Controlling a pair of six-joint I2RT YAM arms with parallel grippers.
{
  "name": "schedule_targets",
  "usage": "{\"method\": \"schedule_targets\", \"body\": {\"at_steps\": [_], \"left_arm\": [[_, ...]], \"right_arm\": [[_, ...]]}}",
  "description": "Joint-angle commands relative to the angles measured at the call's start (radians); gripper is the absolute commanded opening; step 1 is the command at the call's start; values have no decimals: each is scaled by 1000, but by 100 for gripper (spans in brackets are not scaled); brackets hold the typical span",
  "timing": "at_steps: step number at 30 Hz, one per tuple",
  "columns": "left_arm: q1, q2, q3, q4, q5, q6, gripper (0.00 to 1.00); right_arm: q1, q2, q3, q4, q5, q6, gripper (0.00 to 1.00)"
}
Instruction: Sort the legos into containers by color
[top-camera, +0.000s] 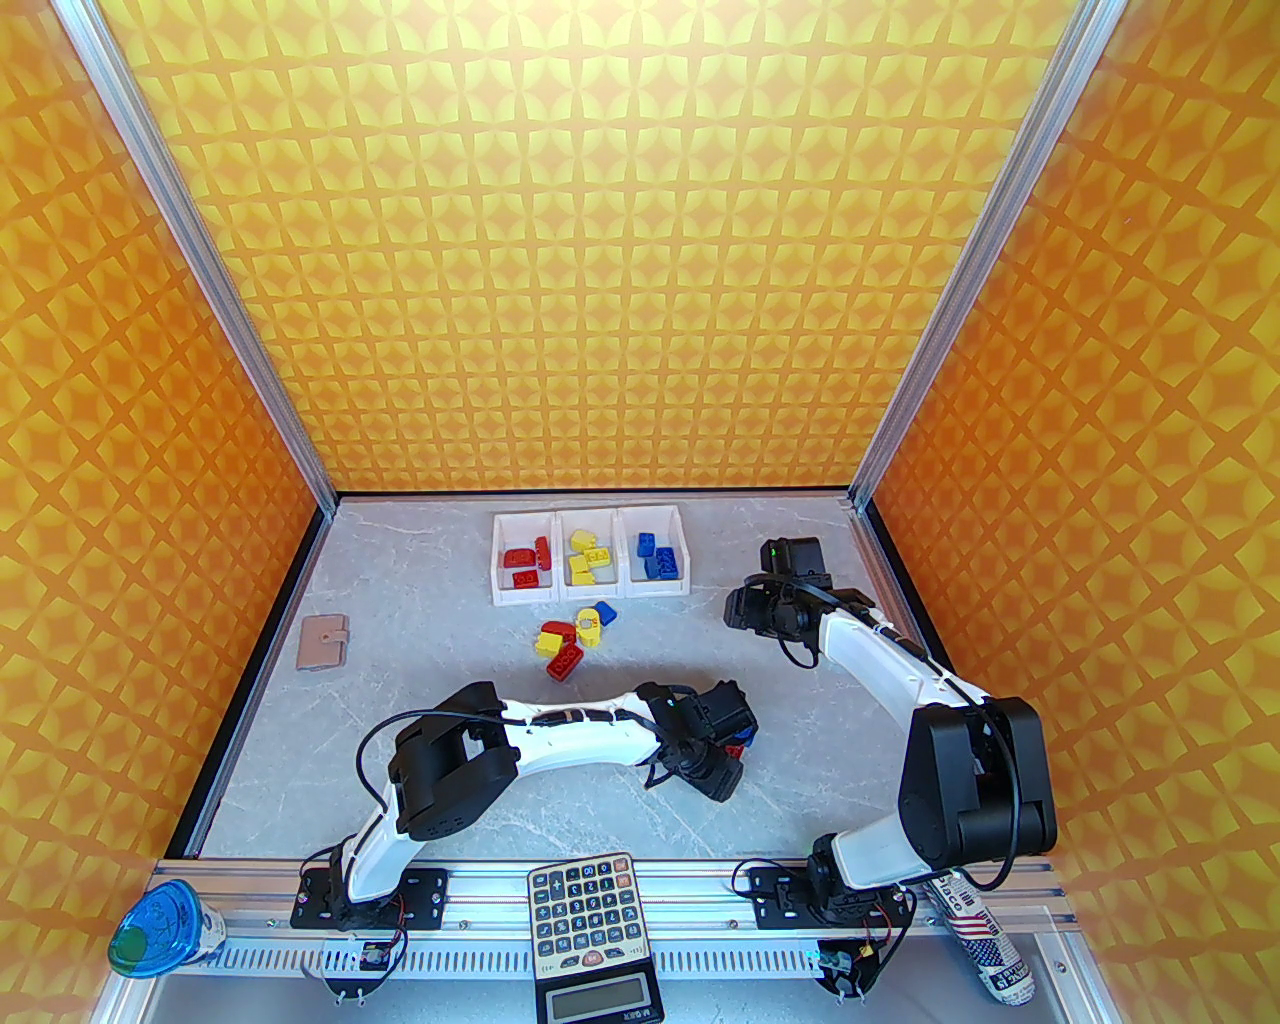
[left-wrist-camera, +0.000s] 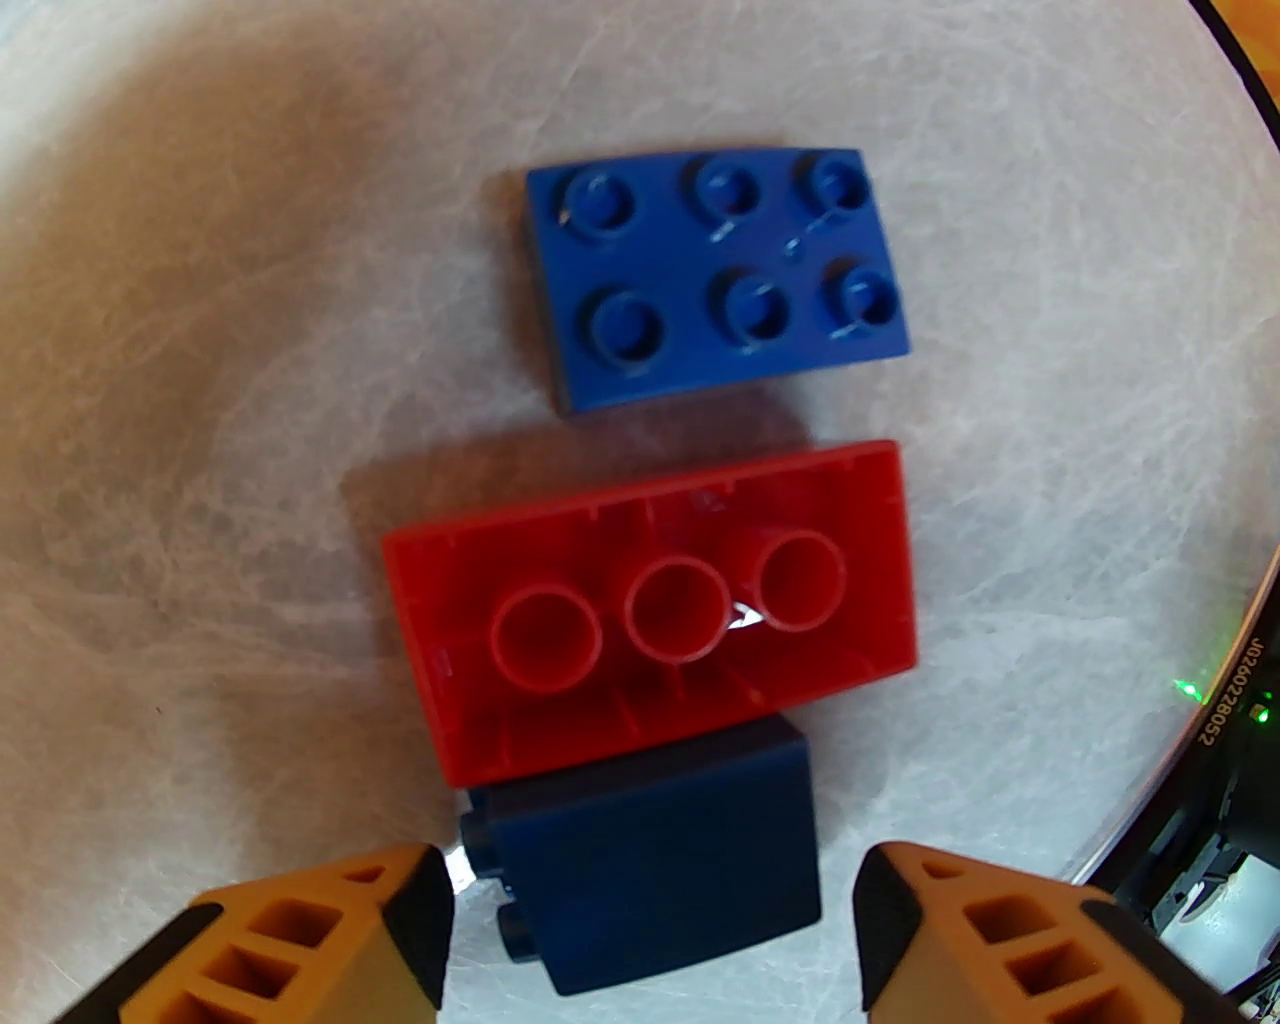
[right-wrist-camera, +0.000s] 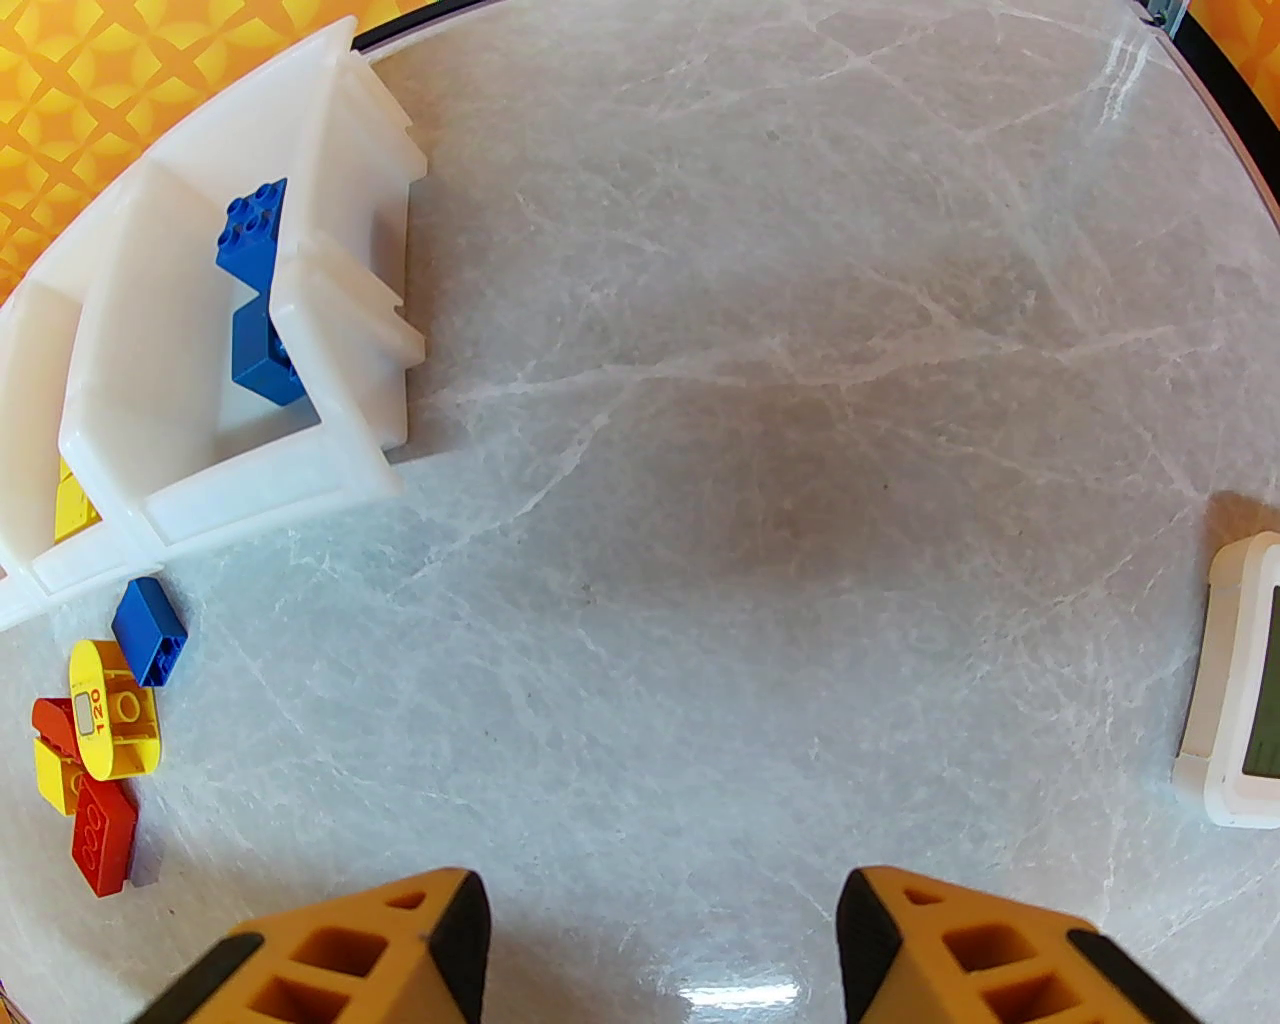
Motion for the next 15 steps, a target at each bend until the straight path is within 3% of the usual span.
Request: {"method": "schedule_targets", "body": {"at_steps": [1, 15], "left_arm": [[-4, 31, 36, -10, -24, -12, 67], [6, 55, 61, -46, -64, 7, 49]], "right_arm": [[-7, -5, -9, 14, -9, 11, 62], [-7, -16, -15, 8, -5, 10, 62]]}}
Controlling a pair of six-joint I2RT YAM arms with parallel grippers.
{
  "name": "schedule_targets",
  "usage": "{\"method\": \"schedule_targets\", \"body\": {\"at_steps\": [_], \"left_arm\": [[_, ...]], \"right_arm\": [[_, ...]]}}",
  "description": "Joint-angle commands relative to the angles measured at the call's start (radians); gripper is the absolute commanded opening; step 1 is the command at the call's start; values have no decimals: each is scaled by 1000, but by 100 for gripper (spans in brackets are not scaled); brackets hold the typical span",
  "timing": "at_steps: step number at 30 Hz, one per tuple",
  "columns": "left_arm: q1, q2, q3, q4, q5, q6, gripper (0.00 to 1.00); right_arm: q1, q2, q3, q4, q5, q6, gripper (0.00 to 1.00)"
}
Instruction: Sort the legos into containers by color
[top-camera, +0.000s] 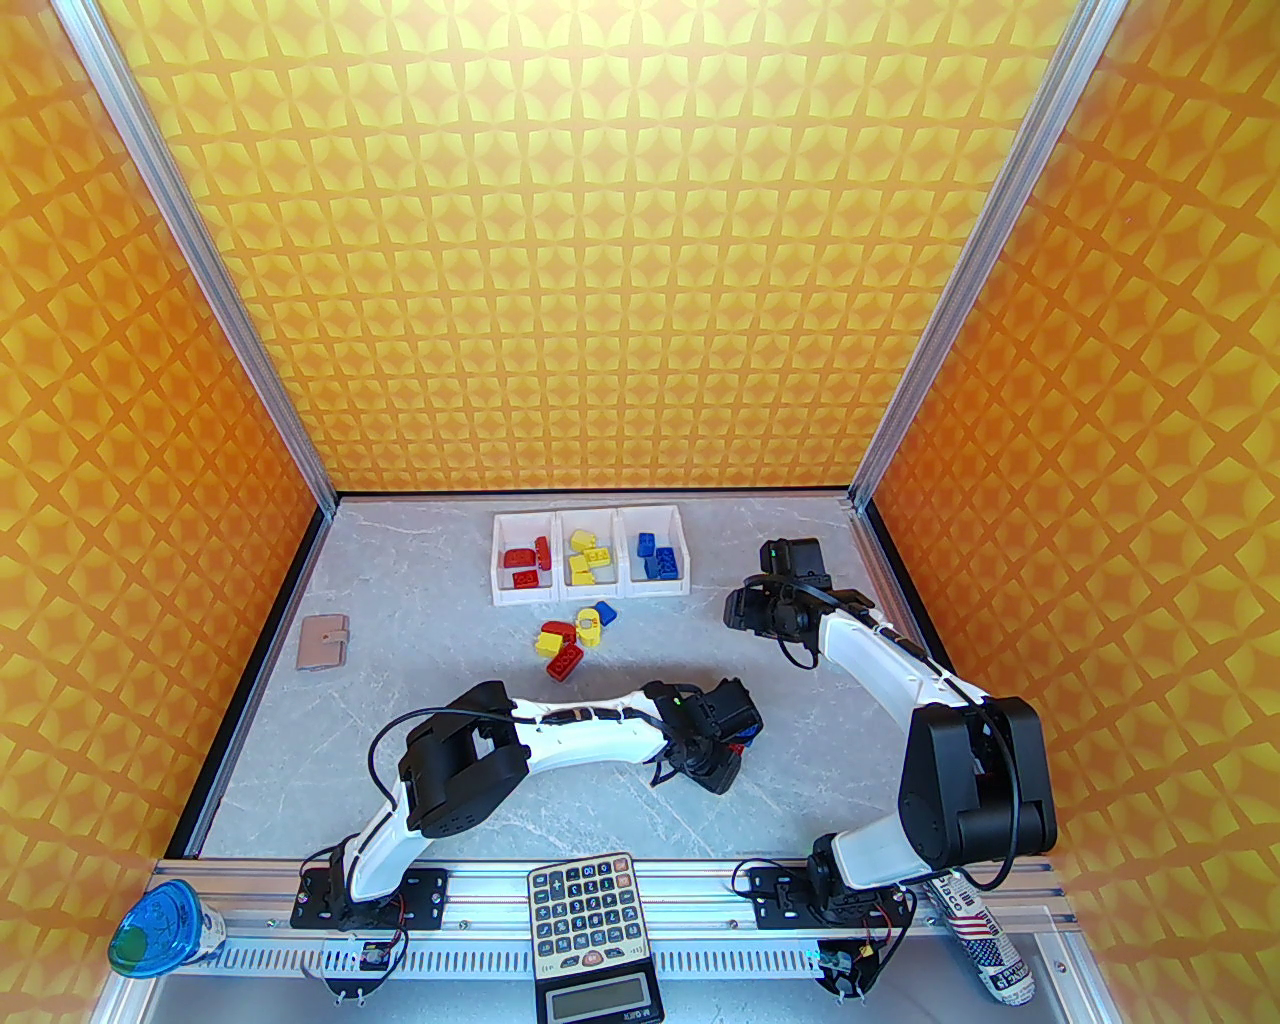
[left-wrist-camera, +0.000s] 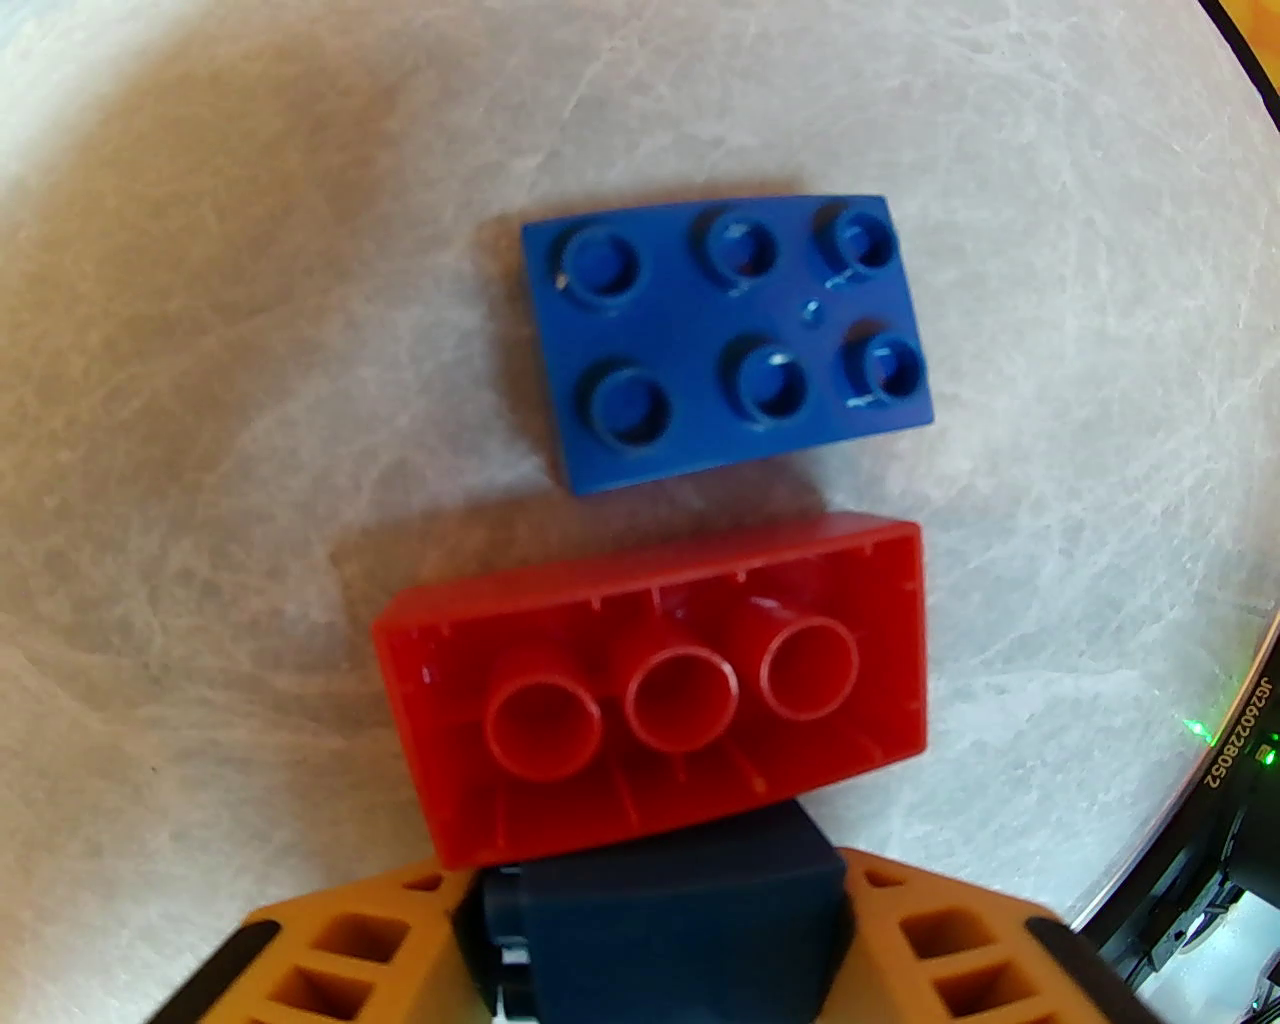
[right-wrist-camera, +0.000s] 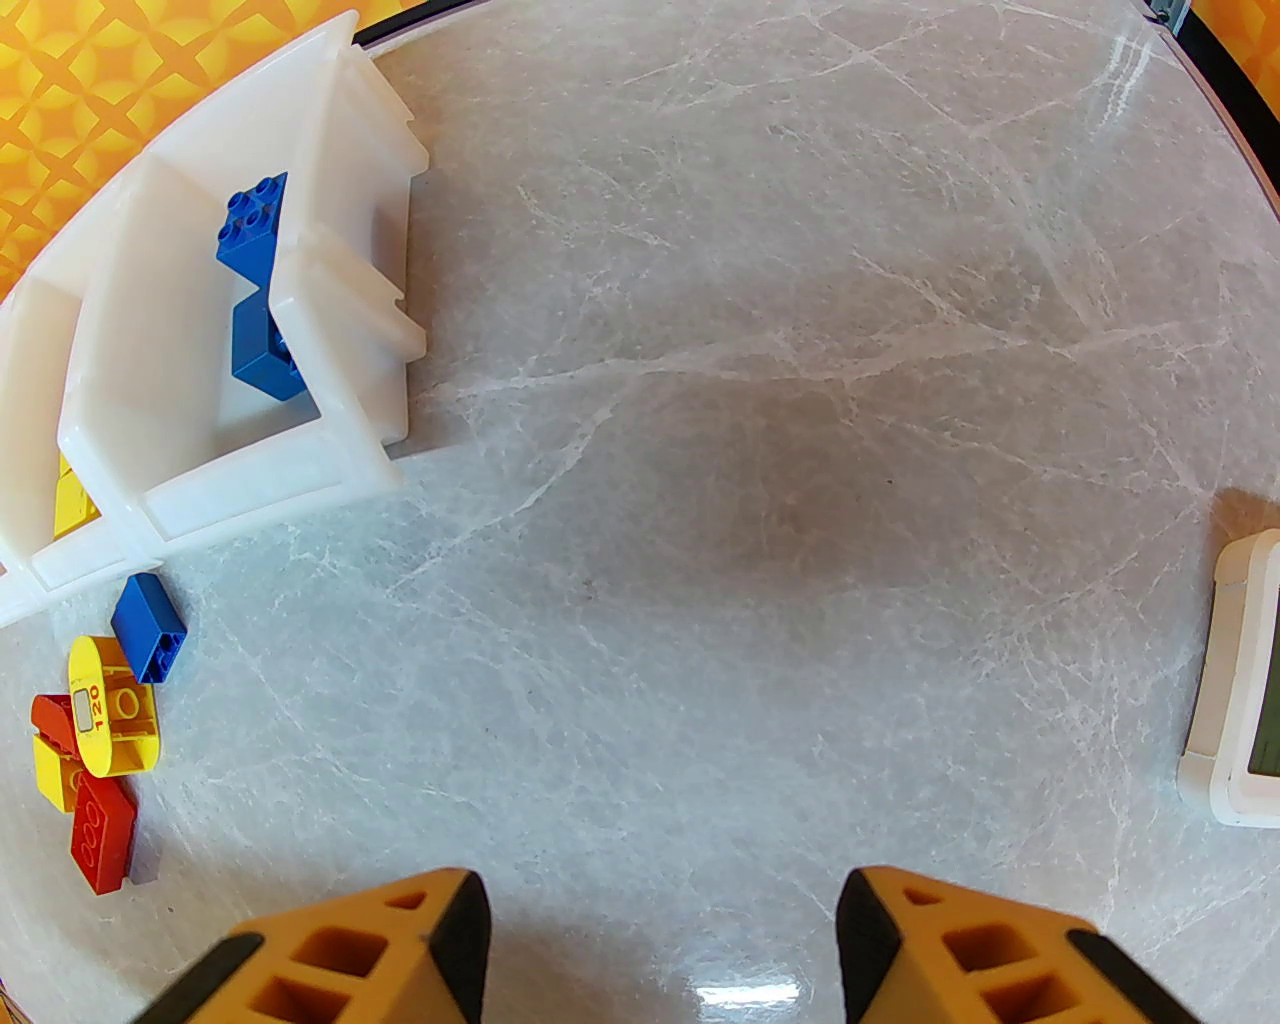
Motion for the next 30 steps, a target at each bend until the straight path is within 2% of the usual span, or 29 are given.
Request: {"method": "schedule_targets", "body": {"at_steps": [1, 9, 16, 26, 30], "left_arm": [[10, 10, 15, -47, -53, 11, 49], [103, -83, -2, -87, -86, 83, 47], [245, -105, 130, -156, -93, 207, 47], [416, 78, 528, -275, -94, 327, 47], [460, 164, 637, -229, -94, 400, 46]], "right_arm": [[-7, -16, -13, 5, -5, 10, 62], [-7, -25, -17, 2, -11, 5, 62], [-7, -88, -76, 5, -24, 7, 62], [-7, -200, -191, 12, -58, 22, 62], [-7, -243, -228, 13, -77, 28, 62]]}}
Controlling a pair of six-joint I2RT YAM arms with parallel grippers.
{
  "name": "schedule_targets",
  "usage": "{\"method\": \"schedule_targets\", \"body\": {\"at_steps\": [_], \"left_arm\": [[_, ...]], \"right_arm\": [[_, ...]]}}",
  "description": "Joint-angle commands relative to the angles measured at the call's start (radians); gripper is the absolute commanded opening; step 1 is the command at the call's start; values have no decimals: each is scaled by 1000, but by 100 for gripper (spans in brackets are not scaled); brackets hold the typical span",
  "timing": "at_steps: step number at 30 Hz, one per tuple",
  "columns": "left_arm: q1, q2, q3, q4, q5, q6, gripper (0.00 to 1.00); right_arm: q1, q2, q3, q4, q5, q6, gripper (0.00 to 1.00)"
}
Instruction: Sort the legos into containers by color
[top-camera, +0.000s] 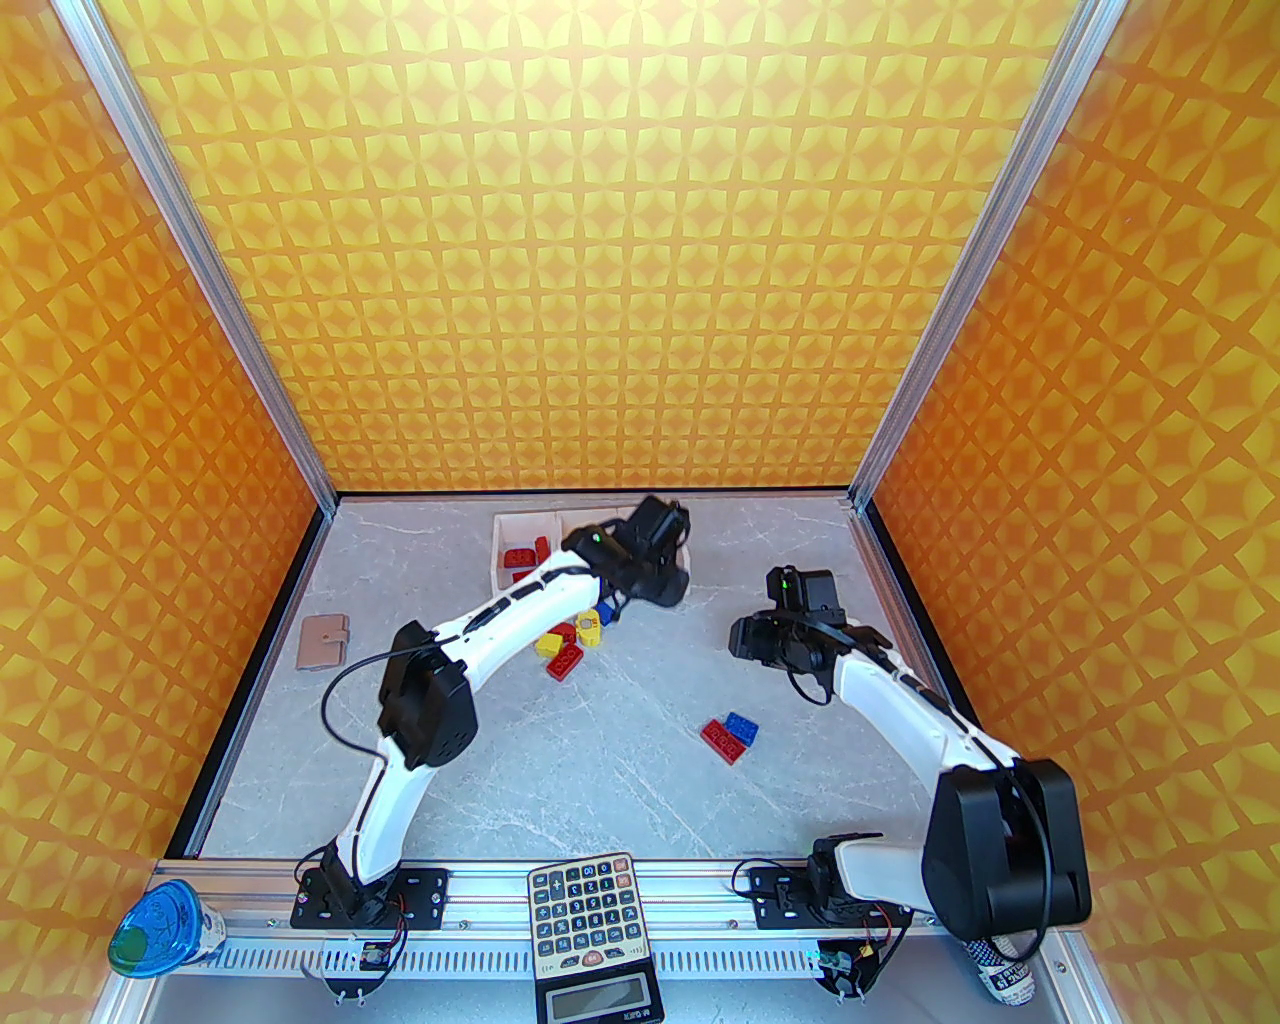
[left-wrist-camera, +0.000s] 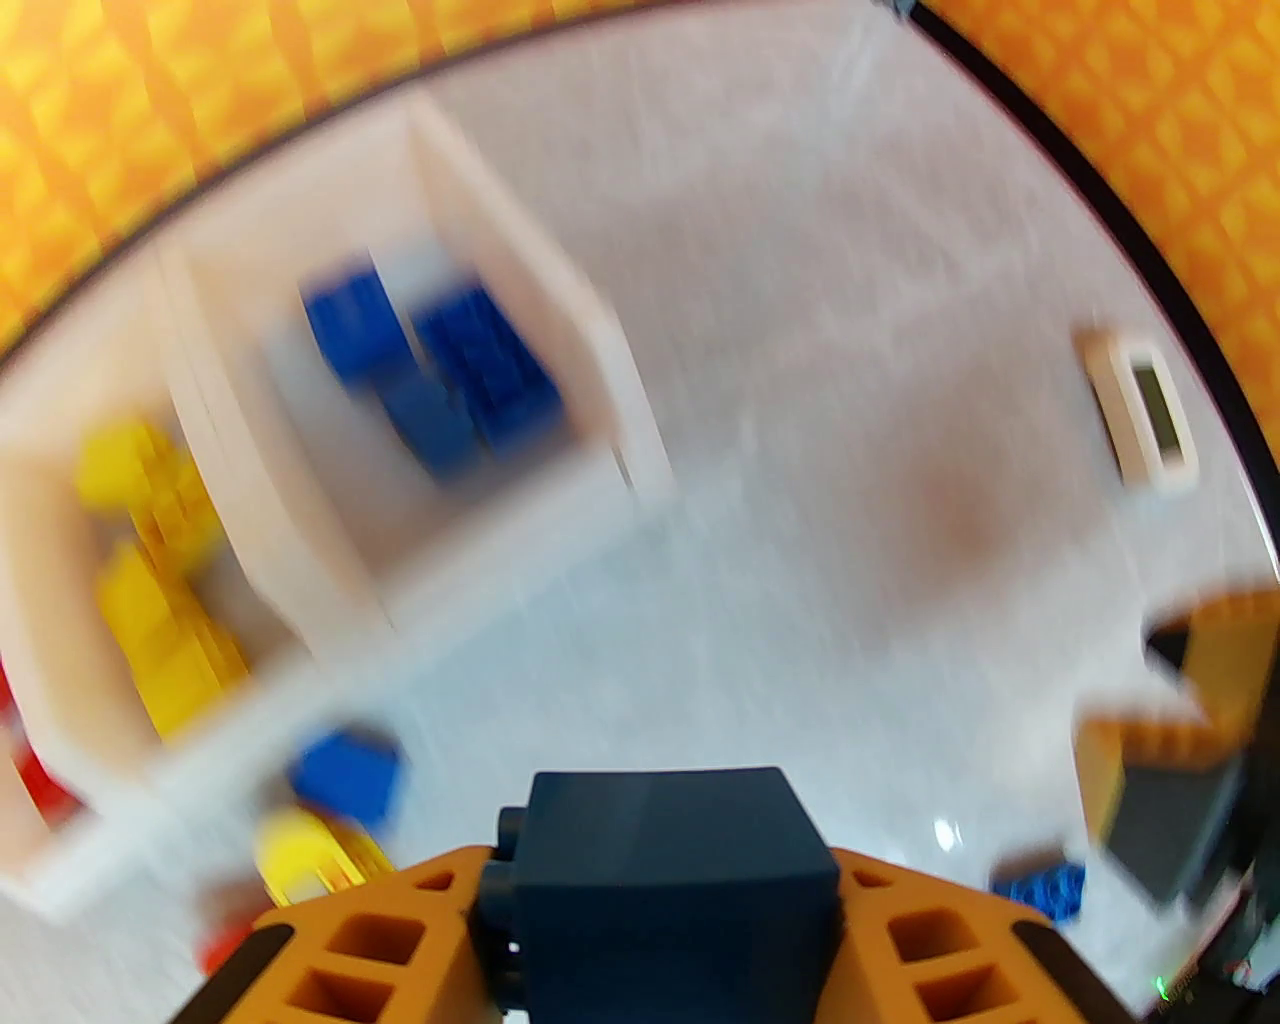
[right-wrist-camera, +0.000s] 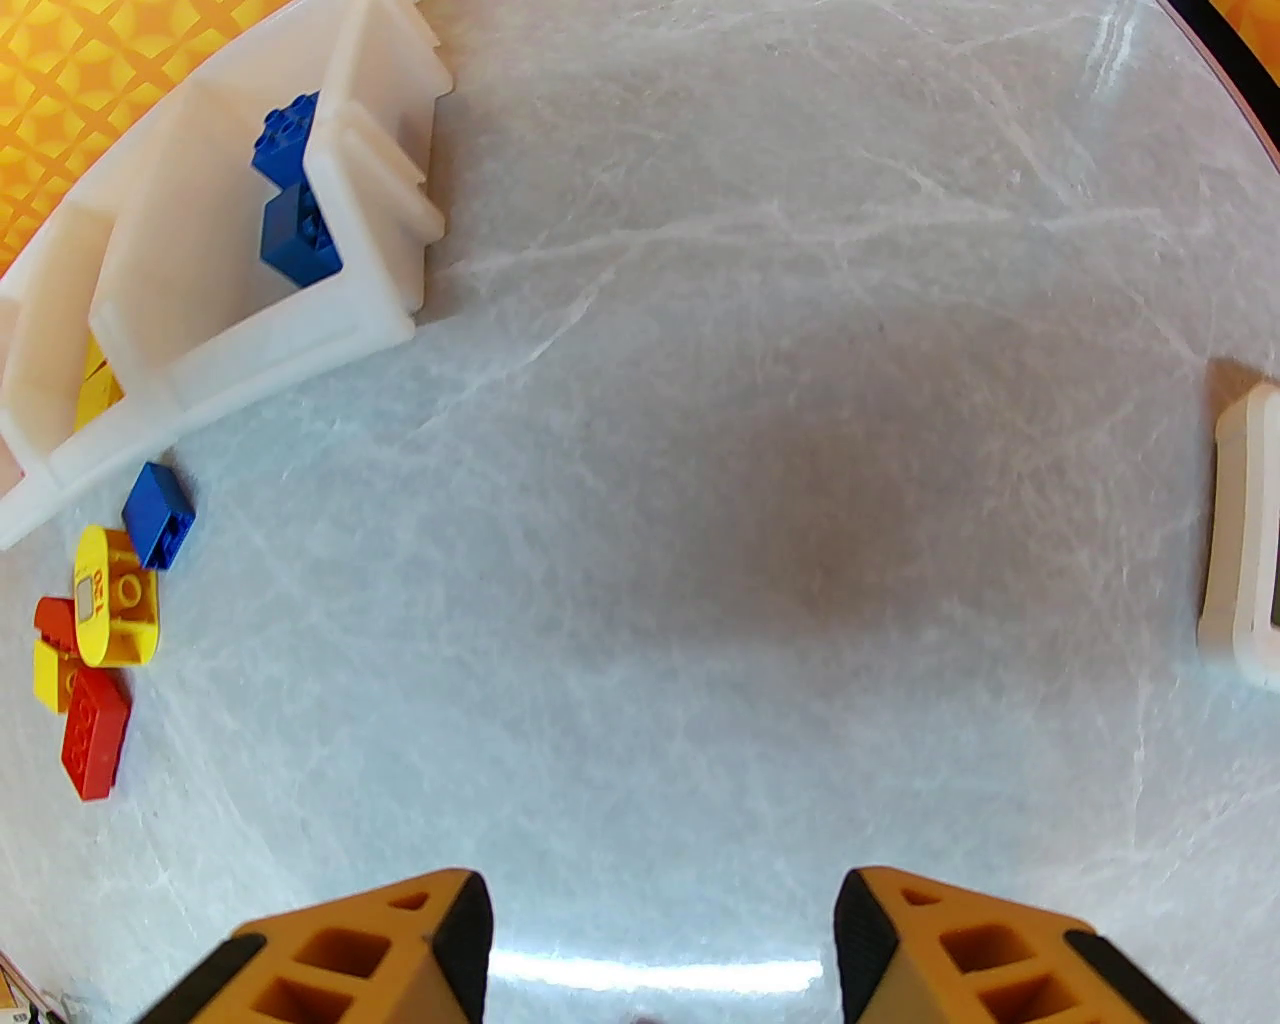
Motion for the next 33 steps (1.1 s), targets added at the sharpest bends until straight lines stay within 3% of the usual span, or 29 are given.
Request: {"method": "schedule_targets", "body": {"at_steps": [1, 5, 13, 22, 28, 33], "left_arm": [[36, 107, 89, -17, -15, 93, 46], [61, 199, 190, 13, -16, 138, 46], [70, 230, 191, 142, -55, 194, 47], [74, 281, 254, 150, -137, 283, 50], [75, 312, 317, 139, -223, 321, 81], [75, 274, 310, 140, -242, 316, 84]], "right_arm": [[-4, -46, -35, 10, -31, 23, 62], [-4, -74, -59, 10, -42, 30, 61], [-4, -92, -72, 4, -46, 35, 61], [-4, -84, -69, 7, -45, 33, 61], [-4, -79, -70, 8, -46, 35, 62], [-4, -77, -72, 9, -42, 35, 62]]}}
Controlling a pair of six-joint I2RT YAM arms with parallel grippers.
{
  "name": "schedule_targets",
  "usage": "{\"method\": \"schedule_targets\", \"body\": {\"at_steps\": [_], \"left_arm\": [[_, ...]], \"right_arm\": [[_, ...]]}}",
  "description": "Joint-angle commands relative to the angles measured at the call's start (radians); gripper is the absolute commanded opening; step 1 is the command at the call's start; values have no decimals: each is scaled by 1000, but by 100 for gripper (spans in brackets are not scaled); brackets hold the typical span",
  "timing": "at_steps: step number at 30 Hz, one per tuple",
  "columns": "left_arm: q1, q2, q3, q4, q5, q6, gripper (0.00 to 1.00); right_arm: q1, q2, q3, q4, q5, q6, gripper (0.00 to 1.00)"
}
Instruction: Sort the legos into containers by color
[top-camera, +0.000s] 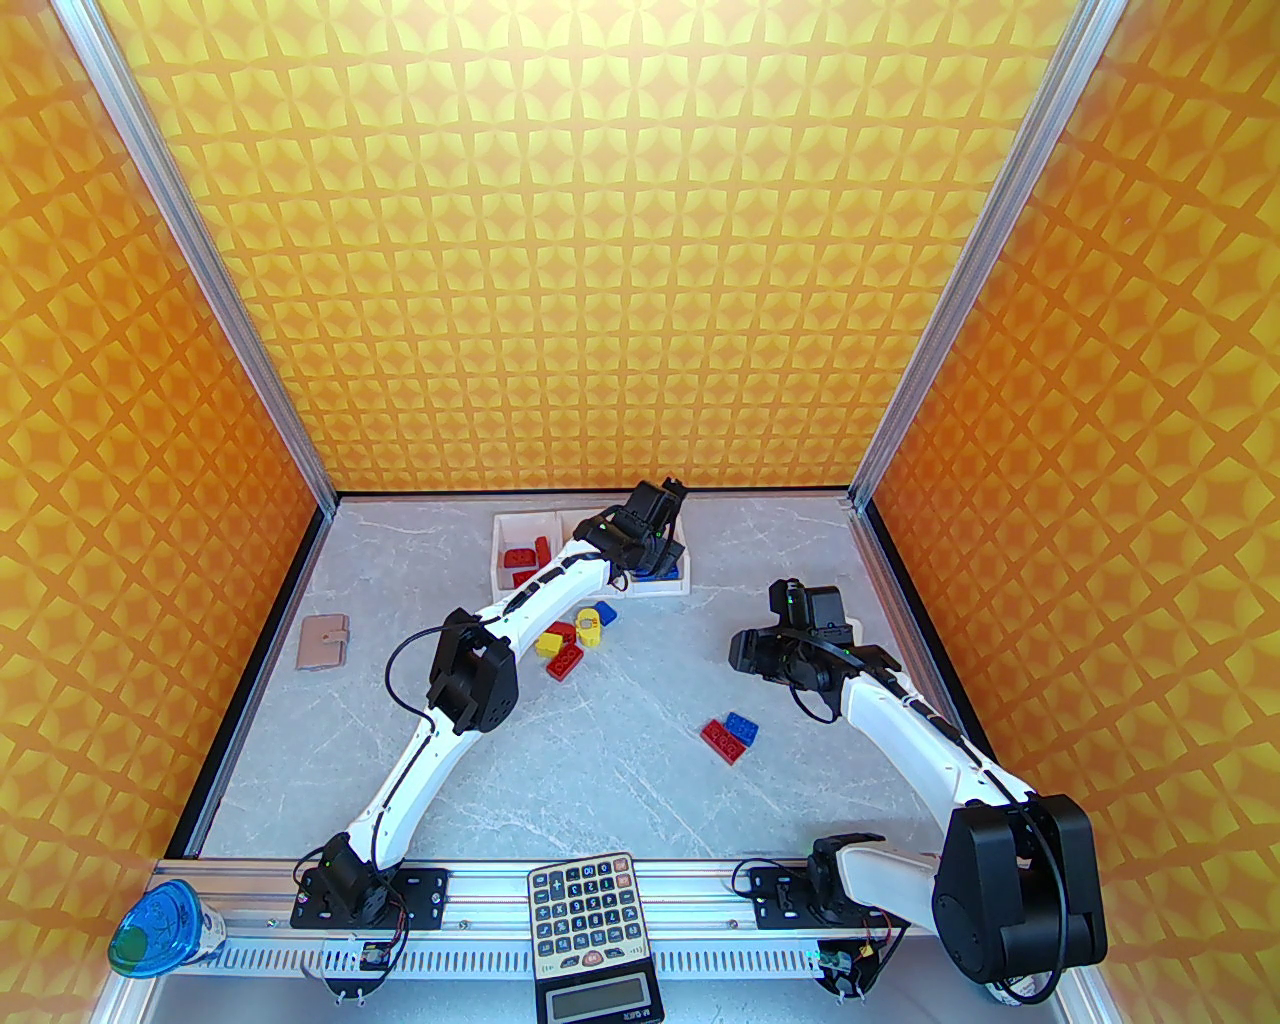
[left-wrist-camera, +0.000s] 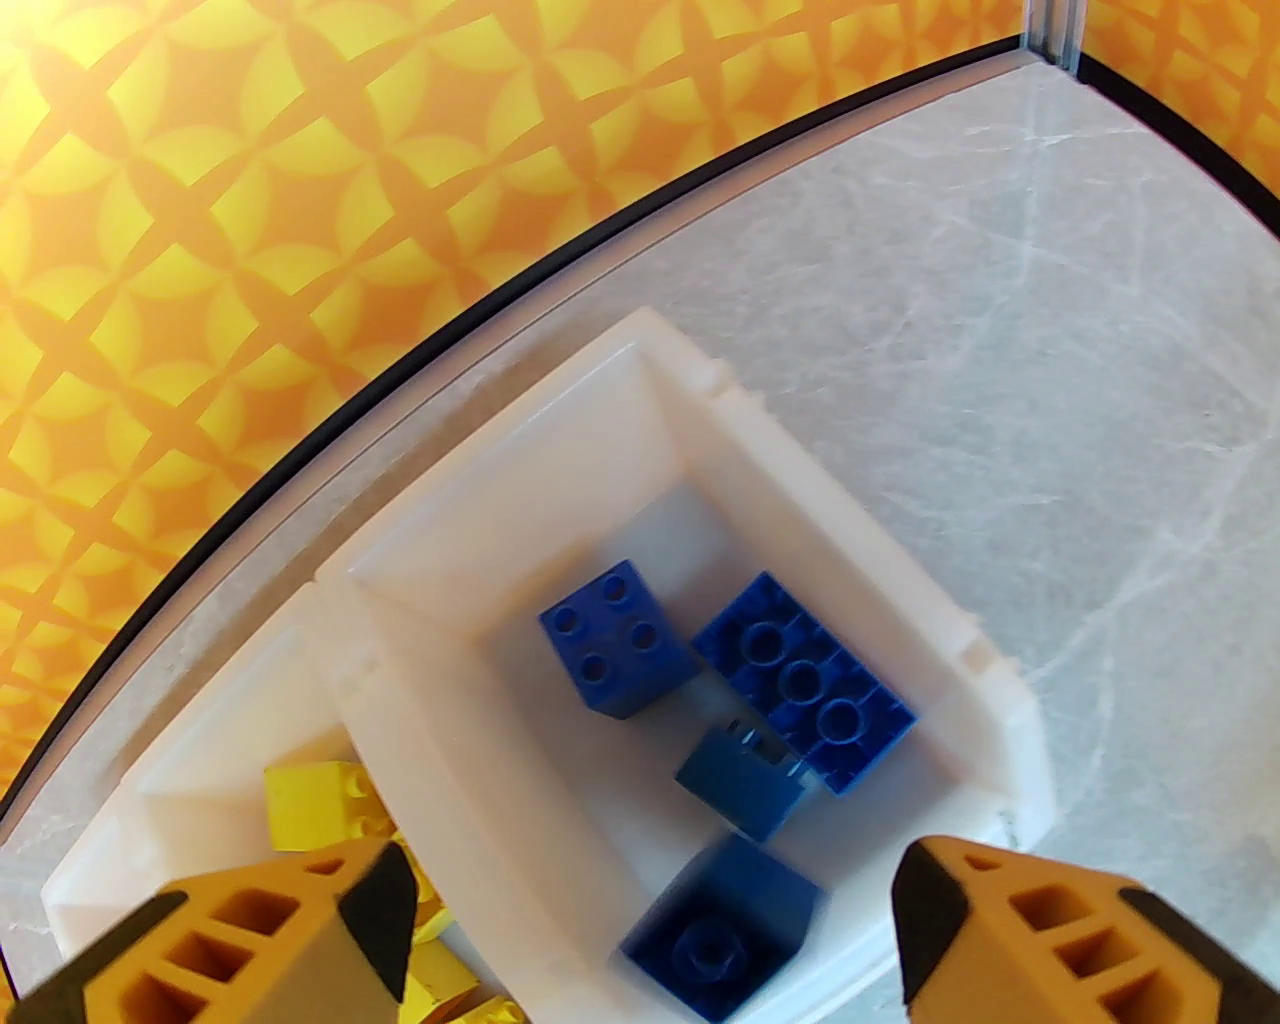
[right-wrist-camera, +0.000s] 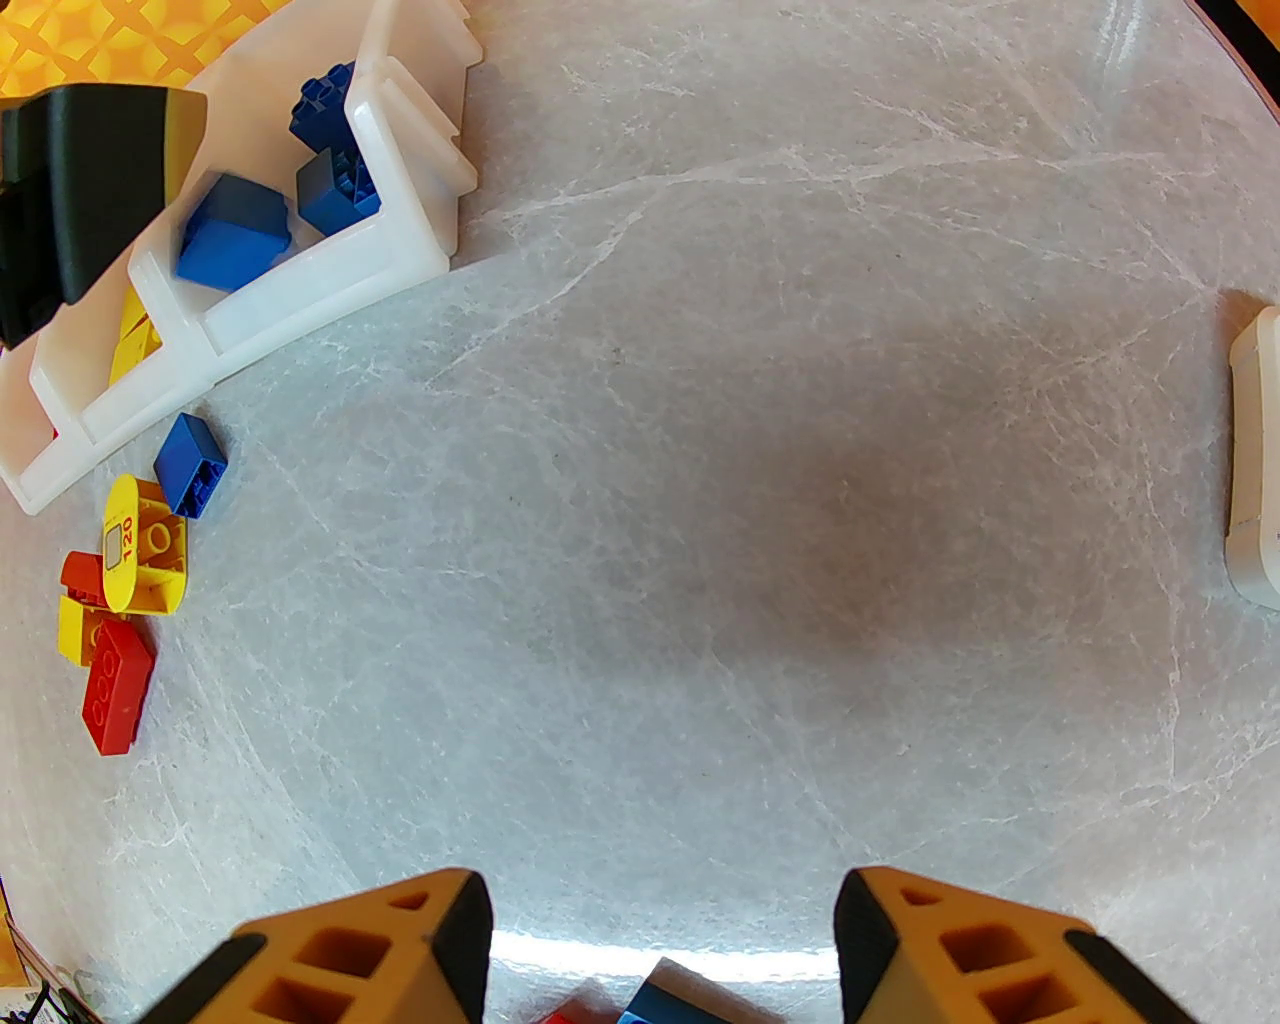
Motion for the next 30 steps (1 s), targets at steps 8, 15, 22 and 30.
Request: {"method": "schedule_targets", "body": {"at_steps": [8, 15, 22, 30], "left_arm": [[-5, -154, -79, -58, -43, -47, 83], [-20, -333, -324, -105, -13, -155, 82], [-49, -546, -678, 13, 43, -237, 80], [-110, -720, -922, 93, 93, -328, 80]], "right_arm": [[-4, -9, -28, -6, -4, 26, 62], [26, -46, -61, -91, 17, 55, 62], [92, -122, -106, -190, 89, 188, 68], [135, -151, -199, -149, 123, 311, 72]]}}
